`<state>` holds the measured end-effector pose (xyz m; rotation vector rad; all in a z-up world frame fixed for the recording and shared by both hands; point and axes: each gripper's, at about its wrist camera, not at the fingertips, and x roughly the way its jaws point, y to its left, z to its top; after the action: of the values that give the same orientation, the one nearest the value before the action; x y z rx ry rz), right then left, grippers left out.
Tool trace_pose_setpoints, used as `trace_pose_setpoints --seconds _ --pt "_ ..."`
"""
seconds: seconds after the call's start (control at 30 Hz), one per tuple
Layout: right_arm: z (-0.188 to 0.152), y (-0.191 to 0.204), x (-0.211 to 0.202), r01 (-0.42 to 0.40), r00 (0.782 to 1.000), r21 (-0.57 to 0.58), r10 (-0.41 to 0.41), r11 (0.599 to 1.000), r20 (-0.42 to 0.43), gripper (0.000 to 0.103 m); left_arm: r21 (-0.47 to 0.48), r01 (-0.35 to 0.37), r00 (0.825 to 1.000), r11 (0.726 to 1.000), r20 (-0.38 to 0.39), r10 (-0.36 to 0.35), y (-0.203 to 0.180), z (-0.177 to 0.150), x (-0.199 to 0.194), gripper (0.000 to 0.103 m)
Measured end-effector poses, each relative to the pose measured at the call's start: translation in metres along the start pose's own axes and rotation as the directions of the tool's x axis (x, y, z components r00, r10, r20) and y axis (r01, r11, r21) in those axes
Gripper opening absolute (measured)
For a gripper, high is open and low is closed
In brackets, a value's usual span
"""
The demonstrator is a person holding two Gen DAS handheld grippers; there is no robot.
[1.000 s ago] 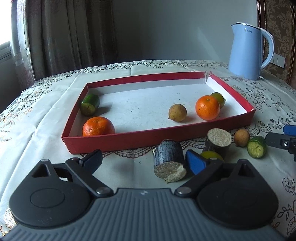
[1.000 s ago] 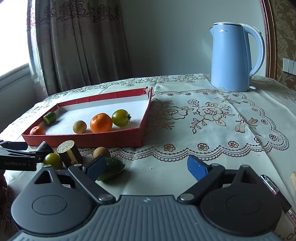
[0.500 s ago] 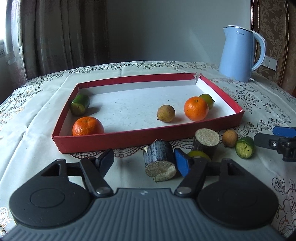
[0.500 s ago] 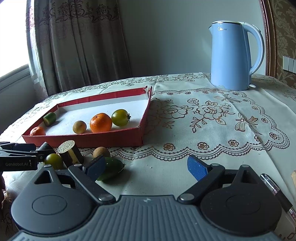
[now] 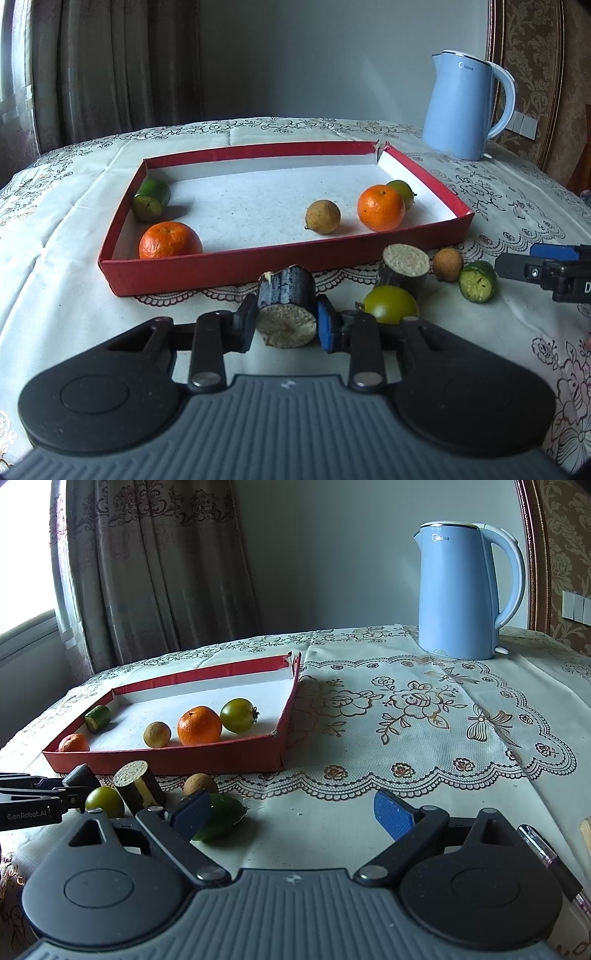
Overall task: Organize fruits
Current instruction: 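Close the left gripper on the dark cylindrical piece, then carry the dark piece into the red box and open the left gripper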
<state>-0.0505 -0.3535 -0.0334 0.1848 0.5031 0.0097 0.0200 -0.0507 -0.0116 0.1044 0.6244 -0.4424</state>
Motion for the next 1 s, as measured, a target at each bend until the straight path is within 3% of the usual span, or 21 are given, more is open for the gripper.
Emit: trace_pose_setpoints --seconds 0.23,0.53,0.77,1.0 --pt "0.0 0.001 0.0 -0.001 1.0 0.0 0.001 1.0 0.0 0.096 -0.021 -0.037 0.999 0.999 0.034 0.038 0.003 0.001 -0.012 0.03" --pt "0.0 0.001 0.001 0.003 1.0 -0.001 -0.003 1.0 -0.004 0.096 0.01 -0.128 0.989 0.992 0.081 0.126 -0.009 0.026 -0.017 0.03" --pt "0.0 0.001 0.001 0.005 1.0 -0.001 -0.005 1.0 -0.009 0.096 -0.005 -0.227 0.969 0.974 0.104 0.226 -0.007 0.052 -0.002 0.03" --pt "0.0 -0.001 0.002 0.0 1.0 0.007 0.0 1.0 -0.013 0.096 -0.042 -0.281 0.952 0.959 0.111 0.284 0.008 0.081 0.021 0.03"
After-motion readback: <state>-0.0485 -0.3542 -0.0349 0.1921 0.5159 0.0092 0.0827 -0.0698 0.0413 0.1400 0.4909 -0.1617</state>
